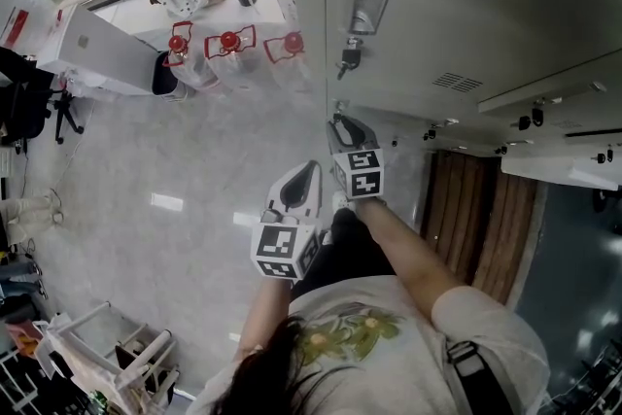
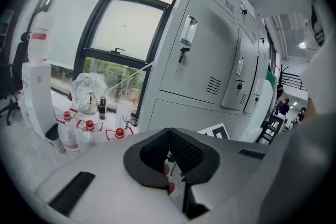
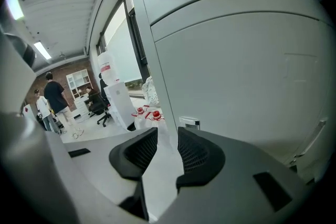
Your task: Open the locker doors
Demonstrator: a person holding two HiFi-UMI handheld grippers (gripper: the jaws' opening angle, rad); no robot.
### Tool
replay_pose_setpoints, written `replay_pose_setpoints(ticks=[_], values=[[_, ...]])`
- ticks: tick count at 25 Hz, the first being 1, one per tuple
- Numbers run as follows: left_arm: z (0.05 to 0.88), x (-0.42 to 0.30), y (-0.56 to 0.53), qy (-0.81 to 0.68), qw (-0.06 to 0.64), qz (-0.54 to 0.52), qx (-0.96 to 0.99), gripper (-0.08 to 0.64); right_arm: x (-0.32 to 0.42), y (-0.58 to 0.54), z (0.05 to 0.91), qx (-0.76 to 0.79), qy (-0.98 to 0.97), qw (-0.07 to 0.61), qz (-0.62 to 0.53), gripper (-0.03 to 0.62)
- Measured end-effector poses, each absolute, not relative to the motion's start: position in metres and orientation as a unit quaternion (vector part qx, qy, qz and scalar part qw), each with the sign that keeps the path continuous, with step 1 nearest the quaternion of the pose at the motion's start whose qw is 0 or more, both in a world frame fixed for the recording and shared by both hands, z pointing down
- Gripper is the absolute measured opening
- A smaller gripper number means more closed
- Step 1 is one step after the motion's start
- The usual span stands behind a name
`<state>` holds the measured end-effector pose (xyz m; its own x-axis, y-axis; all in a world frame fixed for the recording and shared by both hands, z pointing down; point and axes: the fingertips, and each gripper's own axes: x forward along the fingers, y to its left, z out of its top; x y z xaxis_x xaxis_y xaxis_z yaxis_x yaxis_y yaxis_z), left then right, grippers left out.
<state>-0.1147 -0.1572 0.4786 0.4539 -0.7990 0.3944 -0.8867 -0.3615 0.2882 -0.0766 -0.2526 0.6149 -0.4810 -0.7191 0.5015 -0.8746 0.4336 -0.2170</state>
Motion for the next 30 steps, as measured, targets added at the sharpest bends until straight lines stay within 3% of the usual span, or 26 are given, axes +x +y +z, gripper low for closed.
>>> replay_pose_setpoints(ticks=[30], values=[[0.52, -0.115, -0.162, -0.511, 0.273, 0.101, 0.809, 0.031, -0.085, -0.298, 0.674, 0.518, -0.8, 0.179, 0.243, 0.149]])
